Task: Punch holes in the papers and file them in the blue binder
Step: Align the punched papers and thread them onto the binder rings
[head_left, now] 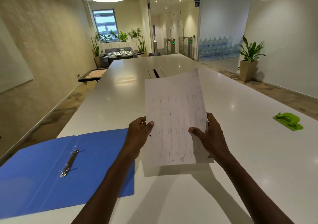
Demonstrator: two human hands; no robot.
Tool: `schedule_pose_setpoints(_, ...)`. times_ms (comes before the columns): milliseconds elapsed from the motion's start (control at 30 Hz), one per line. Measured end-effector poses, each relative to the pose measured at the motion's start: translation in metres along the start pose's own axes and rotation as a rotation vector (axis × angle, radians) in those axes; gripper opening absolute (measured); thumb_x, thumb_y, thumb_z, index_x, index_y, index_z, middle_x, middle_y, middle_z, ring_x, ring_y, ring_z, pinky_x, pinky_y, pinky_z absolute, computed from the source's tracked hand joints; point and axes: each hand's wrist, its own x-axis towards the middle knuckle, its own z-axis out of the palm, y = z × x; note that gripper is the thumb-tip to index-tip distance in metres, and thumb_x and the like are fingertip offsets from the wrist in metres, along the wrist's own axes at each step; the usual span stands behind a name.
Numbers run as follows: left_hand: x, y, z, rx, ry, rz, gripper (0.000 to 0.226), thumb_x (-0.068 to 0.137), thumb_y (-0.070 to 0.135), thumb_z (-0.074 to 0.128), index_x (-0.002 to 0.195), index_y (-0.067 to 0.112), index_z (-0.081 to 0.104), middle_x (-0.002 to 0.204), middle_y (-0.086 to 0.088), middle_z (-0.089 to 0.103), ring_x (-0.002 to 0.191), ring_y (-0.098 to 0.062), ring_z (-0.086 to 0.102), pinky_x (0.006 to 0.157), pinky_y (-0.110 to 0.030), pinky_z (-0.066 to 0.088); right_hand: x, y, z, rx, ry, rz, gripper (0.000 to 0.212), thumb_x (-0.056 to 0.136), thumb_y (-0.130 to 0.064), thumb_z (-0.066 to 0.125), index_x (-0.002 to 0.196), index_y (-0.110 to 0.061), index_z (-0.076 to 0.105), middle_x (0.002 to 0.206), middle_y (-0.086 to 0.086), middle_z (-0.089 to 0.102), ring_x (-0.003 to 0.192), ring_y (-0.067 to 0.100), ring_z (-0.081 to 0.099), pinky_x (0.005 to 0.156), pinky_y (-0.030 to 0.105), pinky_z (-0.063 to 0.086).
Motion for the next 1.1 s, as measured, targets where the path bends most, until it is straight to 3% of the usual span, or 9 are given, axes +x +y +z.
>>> schedule_pose_setpoints(100, 0.002, -0.004, -0.033, -0.044, 0.043, -0.044, 0.01, 0.093, 0.032, 0.059, 0.091, 0.033, 0.069, 0.089, -0.007, 0.073, 0.084, -0.024, 0.068, 0.085, -0.047, 0.055, -0.01, -0.013, 0.027, 0.002, -0.032, 0.026, 0.05, 0.081, -0.018, 0.071, 0.123, -0.017, 0.043, 0.122, -0.001, 0.058, 0.108, 0.023, 0.058, 0.063, 0.016, 0.046)
schedule_pose_setpoints(267, 0.0, -0.015, -0.082, -0.079, 0.108, -0.048, 0.018, 0.093, 0.034, 0.059, 0.08, 0.03, 0.07, 0.091, -0.009, 0.075, 0.091, -0.03, 0.07, 0.086, -0.046, 0.057, -0.03, -0.033, 0.07, 0.004, -0.072, 0.056, 0.049, 0.082, -0.017, 0.07, 0.122, -0.018, 0.042, 0.116, -0.004, 0.057, 0.1, 0.019, 0.059, 0.05, 0.007, 0.045)
schedule_pose_setpoints(367, 0.0, -0.021, -0.11, -0.089, 0.145, -0.076, 0.02, 0.09, 0.034, 0.063, 0.074, 0.026, 0.071, 0.091, -0.015, 0.073, 0.082, -0.028, 0.067, 0.083, -0.045, 0.056, -0.041, -0.043, 0.096, -0.014, -0.085, 0.064, 0.047, 0.083, -0.021, 0.071, 0.118, -0.023, 0.04, 0.112, -0.007, 0.056, 0.094, 0.015, 0.061, 0.048, 0.008, 0.044)
schedule_pose_setpoints(467, 0.003, -0.026, -0.136, -0.112, 0.191, -0.112, 0.015, 0.088, 0.031, 0.066, 0.076, 0.024, 0.071, 0.081, -0.01, 0.07, 0.075, -0.021, 0.06, 0.069, -0.034, 0.052, -0.05, -0.053, 0.122, 0.017, -0.119, 0.084, 0.047, 0.083, -0.025, 0.071, 0.117, -0.028, 0.039, 0.109, -0.01, 0.057, 0.087, 0.004, 0.061, 0.051, 0.01, 0.045)
schedule_pose_setpoints(567, 0.007, -0.034, -0.162, -0.113, 0.217, -0.14, 0.006, 0.088, 0.027, 0.067, 0.087, 0.024, 0.072, 0.083, -0.002, 0.071, 0.075, -0.018, 0.061, 0.065, -0.029, 0.05, -0.058, -0.062, 0.147, 0.068, -0.15, 0.117, 0.05, 0.082, -0.025, 0.071, 0.121, -0.026, 0.04, 0.112, -0.009, 0.059, 0.093, 0.009, 0.061, 0.058, 0.014, 0.045)
schedule_pose_setpoints(633, 0.01, -0.039, -0.18, -0.101, 0.223, -0.172, 0.008, 0.086, 0.024, 0.068, 0.08, 0.023, 0.071, 0.078, -0.005, 0.069, 0.073, -0.021, 0.062, 0.066, -0.031, 0.05, -0.061, -0.067, 0.164, 0.08, -0.168, 0.129, 0.053, 0.082, -0.025, 0.071, 0.124, -0.024, 0.04, 0.113, -0.009, 0.057, 0.096, 0.011, 0.059, 0.061, 0.014, 0.045)
schedule_pose_setpoints(800, 0.021, -0.055, -0.221, -0.018, 0.231, -0.259, 0.027, 0.084, 0.016, 0.07, 0.059, 0.015, 0.059, 0.055, -0.003, 0.049, 0.048, -0.016, 0.043, 0.046, -0.02, 0.04, -0.065, -0.074, 0.2, 0.147, -0.227, 0.189, 0.058, 0.081, -0.026, 0.074, 0.128, -0.022, 0.04, 0.116, -0.009, 0.057, 0.104, 0.011, 0.057, 0.068, 0.016, 0.046)
schedule_pose_setpoints(900, 0.029, -0.066, -0.24, 0.058, 0.228, -0.288, 0.026, 0.083, 0.015, 0.069, 0.059, 0.012, 0.059, 0.055, -0.005, 0.047, 0.049, -0.019, 0.04, 0.05, -0.024, 0.035, -0.065, -0.076, 0.218, 0.151, -0.251, 0.207, 0.061, 0.08, -0.025, 0.075, 0.129, -0.021, 0.039, 0.115, -0.009, 0.056, 0.104, 0.012, 0.056, 0.071, 0.018, 0.045)
schedule_pose_setpoints(1100, 0.05, -0.083, -0.267, 0.375, 0.236, -0.282, 0.021, 0.082, 0.021, 0.068, 0.066, 0.009, 0.062, 0.029, 0.008, 0.038, 0.04, -0.016, 0.034, 0.049, -0.023, 0.027, -0.06, -0.078, 0.255, 0.193, -0.314, 0.261, 0.059, 0.081, -0.02, 0.074, 0.128, -0.018, 0.039, 0.111, -0.009, 0.054, 0.097, 0.008, 0.054, 0.069, 0.015, 0.043)
